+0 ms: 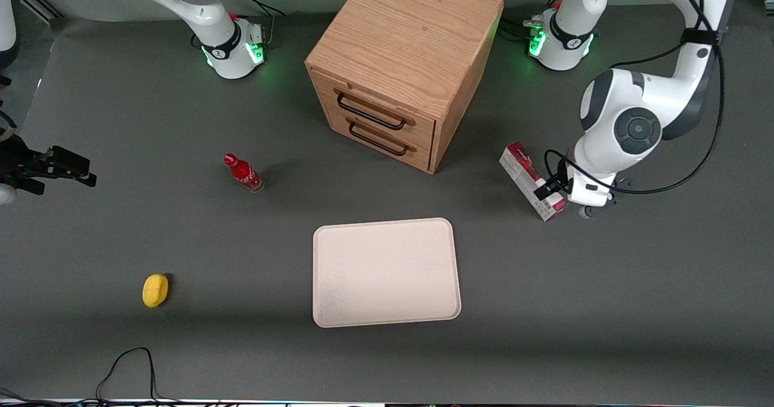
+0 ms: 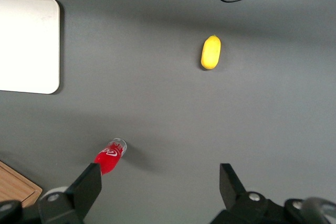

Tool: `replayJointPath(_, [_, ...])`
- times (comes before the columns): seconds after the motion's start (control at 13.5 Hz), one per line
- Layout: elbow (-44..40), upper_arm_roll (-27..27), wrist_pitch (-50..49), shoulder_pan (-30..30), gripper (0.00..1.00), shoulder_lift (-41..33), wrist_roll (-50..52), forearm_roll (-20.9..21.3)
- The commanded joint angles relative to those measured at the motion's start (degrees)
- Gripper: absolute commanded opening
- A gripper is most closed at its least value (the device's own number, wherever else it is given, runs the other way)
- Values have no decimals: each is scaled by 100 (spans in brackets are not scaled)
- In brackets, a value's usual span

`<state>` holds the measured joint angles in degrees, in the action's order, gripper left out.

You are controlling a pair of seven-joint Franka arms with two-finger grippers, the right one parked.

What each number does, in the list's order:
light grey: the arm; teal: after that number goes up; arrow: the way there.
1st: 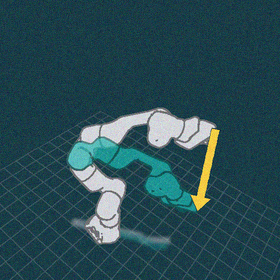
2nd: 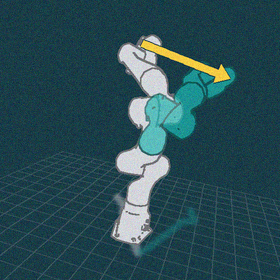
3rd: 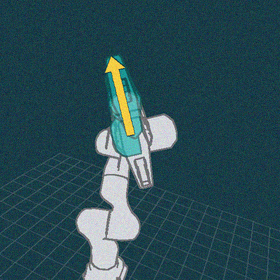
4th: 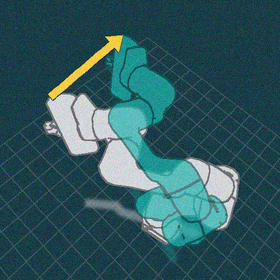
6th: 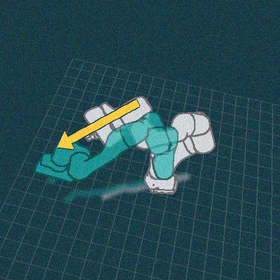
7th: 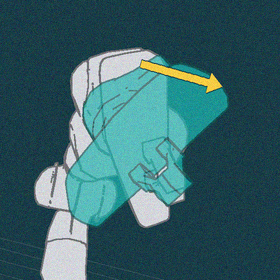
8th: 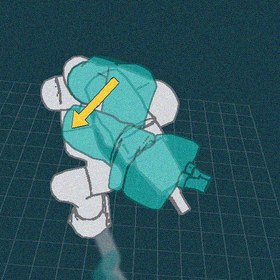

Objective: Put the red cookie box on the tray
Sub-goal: 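Close the left gripper on the red cookie box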

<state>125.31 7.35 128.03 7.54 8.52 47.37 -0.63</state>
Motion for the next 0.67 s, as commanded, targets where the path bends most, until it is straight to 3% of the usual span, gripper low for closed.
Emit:
replayJointPath(0.0, [537, -23, 485, 134, 97, -176, 176, 81])
replayJointPath(0.52, [969, -23, 1548, 204, 97, 229, 193, 72])
replayJointPath(0.59, [969, -23, 1593, 204, 93, 282, 211, 72])
